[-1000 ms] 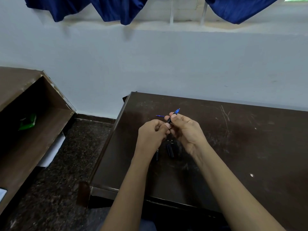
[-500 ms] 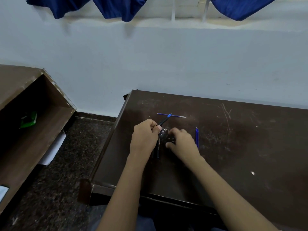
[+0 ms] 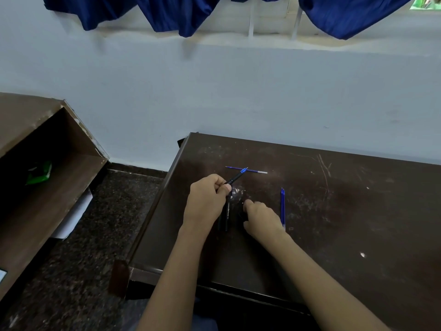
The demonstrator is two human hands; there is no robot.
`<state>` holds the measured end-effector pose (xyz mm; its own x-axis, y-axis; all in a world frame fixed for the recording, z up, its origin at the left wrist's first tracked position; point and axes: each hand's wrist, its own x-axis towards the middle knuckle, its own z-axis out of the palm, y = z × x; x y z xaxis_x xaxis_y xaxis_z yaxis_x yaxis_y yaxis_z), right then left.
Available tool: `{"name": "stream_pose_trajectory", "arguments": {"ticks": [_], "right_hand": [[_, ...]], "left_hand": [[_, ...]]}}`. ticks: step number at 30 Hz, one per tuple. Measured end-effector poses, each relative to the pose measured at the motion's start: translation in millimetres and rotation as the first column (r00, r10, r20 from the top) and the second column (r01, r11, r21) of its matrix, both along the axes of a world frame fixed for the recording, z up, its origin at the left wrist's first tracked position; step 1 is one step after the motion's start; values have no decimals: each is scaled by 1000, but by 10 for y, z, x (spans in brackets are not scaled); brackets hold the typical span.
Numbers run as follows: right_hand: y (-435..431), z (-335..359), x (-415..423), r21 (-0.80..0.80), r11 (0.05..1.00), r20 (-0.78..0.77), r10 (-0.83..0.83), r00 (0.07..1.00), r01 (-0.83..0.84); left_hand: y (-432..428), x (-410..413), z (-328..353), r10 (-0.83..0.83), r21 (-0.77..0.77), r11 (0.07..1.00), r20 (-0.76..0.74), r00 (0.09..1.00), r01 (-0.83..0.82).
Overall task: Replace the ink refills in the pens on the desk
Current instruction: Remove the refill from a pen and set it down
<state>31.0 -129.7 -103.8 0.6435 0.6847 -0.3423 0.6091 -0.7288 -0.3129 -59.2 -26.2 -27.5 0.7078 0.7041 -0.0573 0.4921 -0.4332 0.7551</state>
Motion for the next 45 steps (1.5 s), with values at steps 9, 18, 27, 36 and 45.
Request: {"name": "stream_pose_trajectory", "arguments": {"ticks": [9,18,27,36,45], "right_hand": [[-8,617,294,422,173,-907,90,412,890],[-57,663,354,410,88,-907,139,397,908],[92,560,98,564,308,-813,46,580,766],[136,472,38,531,250,-837,4,548,810],[124,363,67,458,386,-811,-186,554,800]], "left_hand": [[4,6,24,-30,-5,1000,-34,999,30],[-25,19,45,-46,-75,996,-4,999,46],[-80,39,67,20,-111,994,47,999,-15],[-118,30,51,56,2,998,36,998,-56],[-115,69,27,-135,-318,945,-180,974,72]]}}
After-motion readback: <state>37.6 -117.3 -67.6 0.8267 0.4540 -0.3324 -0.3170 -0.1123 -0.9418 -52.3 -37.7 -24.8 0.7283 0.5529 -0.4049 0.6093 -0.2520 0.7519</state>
